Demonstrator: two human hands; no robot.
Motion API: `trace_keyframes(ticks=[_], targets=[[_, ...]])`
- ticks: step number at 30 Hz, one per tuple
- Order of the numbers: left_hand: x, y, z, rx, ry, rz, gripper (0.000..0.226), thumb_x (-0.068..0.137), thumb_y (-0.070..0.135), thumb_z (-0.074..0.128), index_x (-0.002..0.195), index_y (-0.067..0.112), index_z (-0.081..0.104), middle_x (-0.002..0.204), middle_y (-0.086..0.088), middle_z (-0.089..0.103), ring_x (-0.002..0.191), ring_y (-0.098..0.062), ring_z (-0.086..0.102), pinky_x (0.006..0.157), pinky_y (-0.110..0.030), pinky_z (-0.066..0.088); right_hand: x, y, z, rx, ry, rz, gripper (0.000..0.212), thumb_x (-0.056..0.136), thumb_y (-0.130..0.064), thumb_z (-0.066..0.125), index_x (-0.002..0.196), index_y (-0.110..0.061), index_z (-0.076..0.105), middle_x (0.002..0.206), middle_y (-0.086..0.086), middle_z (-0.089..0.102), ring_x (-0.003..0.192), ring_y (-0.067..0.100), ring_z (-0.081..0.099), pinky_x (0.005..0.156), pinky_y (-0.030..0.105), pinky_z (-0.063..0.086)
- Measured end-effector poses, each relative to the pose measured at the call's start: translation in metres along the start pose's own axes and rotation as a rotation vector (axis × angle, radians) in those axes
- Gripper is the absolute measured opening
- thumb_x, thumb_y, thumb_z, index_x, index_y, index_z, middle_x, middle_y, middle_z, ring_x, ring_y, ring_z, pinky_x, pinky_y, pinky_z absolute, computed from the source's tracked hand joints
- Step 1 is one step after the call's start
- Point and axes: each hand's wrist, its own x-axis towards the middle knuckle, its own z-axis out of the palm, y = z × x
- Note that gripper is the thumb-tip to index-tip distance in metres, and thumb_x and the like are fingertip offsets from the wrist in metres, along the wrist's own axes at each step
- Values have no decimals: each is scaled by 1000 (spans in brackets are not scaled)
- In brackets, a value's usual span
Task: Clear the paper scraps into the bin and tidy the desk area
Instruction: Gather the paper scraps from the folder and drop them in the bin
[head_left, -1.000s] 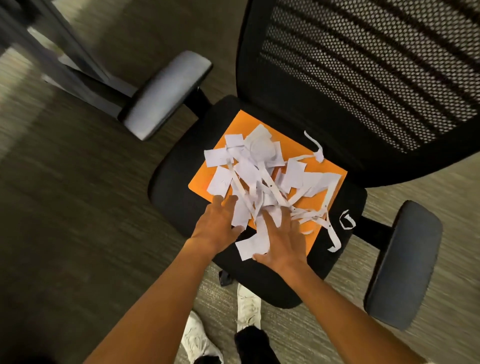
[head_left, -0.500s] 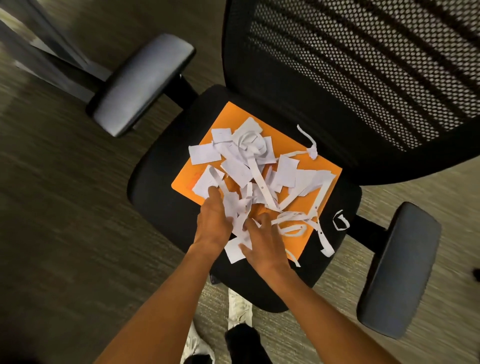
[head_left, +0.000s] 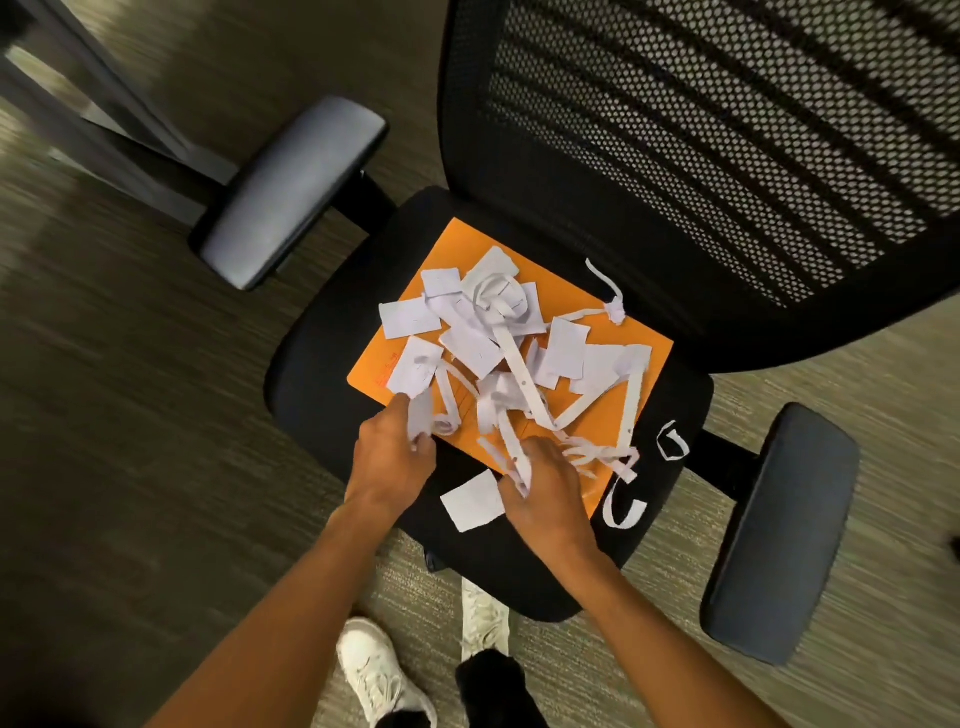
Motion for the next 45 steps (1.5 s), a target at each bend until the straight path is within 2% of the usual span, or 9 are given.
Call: trace_keyframes(ticks=[4,8,12,17,25,29,34,38,45], targets=[[1,-6,-15,20,67,-3,16,88,11,58,81,13,43,68,-5,53,55,-26,52,46,-36,41,-4,-2,-31,146,120,-14,18,89,-20,59,103,-20,49,84,2,59,74,19,61,58,42,53],[10,-1,-23,35,86,25,21,91,10,56,93,17,36,84,-9,59,63,-22,54,49,-29,38,1,2,-57,202,182,-48,34,90,-16,58,120,-23,43,97,3,65,83,17,67,65,39,59],[21,10,-20,103,57,72,34,91,16,62,117,14,40,115,-11,59,100,-27,62,71,-36,56,16,10,-69,145,234,-35,51,90,-17,61,133,-28,36,112,7,68,95,21,69,73,36,59],[36,21,-3,297,11,25,55,91,35,63,133,13,36,124,-15,52,113,-30,56,90,-43,55,44,23,-65,-8,185,-9,64,86,-26,69,142,-31,38,134,6,58,120,23,58,91,40,54],[58,21,20,397,-58,-154,96,81,64,61,149,13,15,133,-16,43,121,-34,49,98,-48,48,75,22,-37,-209,25,-54,67,82,-57,65,138,-36,37,122,2,52,106,20,59,75,31,48],[61,16,27,472,13,-151,89,84,63,56,145,11,17,127,-14,46,113,-32,53,90,-44,50,83,15,-21,-388,-39,-56,83,75,-63,68,142,-36,29,133,7,41,113,25,54,82,37,55],[62,13,32,514,36,-157,75,81,62,61,128,12,30,113,-12,51,101,-31,57,82,-43,51,90,9,-4,-538,7,-70,70,83,-52,65,140,-39,27,138,10,34,115,25,54,82,34,56],[62,11,37,491,57,-157,74,83,54,63,133,10,31,114,-12,53,100,-31,59,76,-40,50,92,6,4,-498,46,-81,58,88,-38,65,139,-35,38,142,9,35,108,26,59,75,32,55],[52,5,32,552,30,-92,33,90,21,61,116,12,43,105,-11,57,81,-23,53,65,-32,42,84,7,1,-358,73,-139,53,92,-23,63,141,-30,43,137,10,46,107,25,63,77,32,59]])
